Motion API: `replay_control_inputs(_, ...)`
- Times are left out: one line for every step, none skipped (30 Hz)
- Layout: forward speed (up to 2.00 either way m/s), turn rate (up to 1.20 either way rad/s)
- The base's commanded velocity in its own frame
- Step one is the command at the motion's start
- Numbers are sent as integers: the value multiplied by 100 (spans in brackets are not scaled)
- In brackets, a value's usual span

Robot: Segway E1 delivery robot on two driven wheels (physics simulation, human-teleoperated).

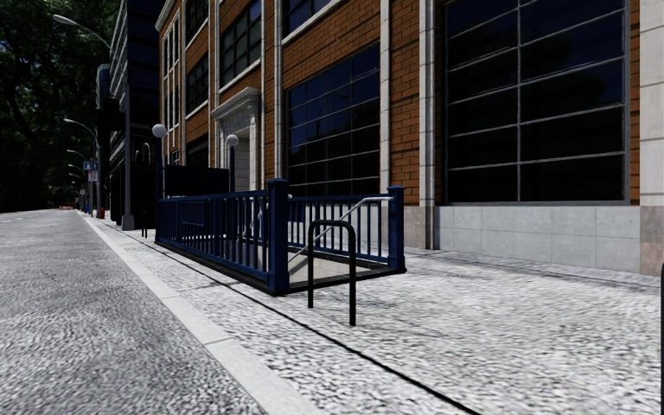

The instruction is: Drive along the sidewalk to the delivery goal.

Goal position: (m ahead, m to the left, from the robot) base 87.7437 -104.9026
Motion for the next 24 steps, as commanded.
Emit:
replay_control_inputs(0,-2)
replay_control_inputs(0,-8)
replay_control_inputs(0,-8)
replay_control_inputs(0,-10)
replay_control_inputs(0,-12)
replay_control_inputs(0,-12)
replay_control_inputs(0,-12)
replay_control_inputs(20,-13)
replay_control_inputs(36,-13)
replay_control_inputs(36,-13)
replay_control_inputs(46,-14)
replay_control_inputs(53,-14)
replay_control_inputs(60,-14)
replay_control_inputs(60,-14)
replay_control_inputs(64,-14)
replay_control_inputs(70,-17)
replay_control_inputs(75,-18)
replay_control_inputs(75,-18)
replay_control_inputs(81,-25)
replay_control_inputs(83,-38)
replay_control_inputs(83,-38)
replay_control_inputs(85,-57)
replay_control_inputs(85,-61)
replay_control_inputs(85,-62)
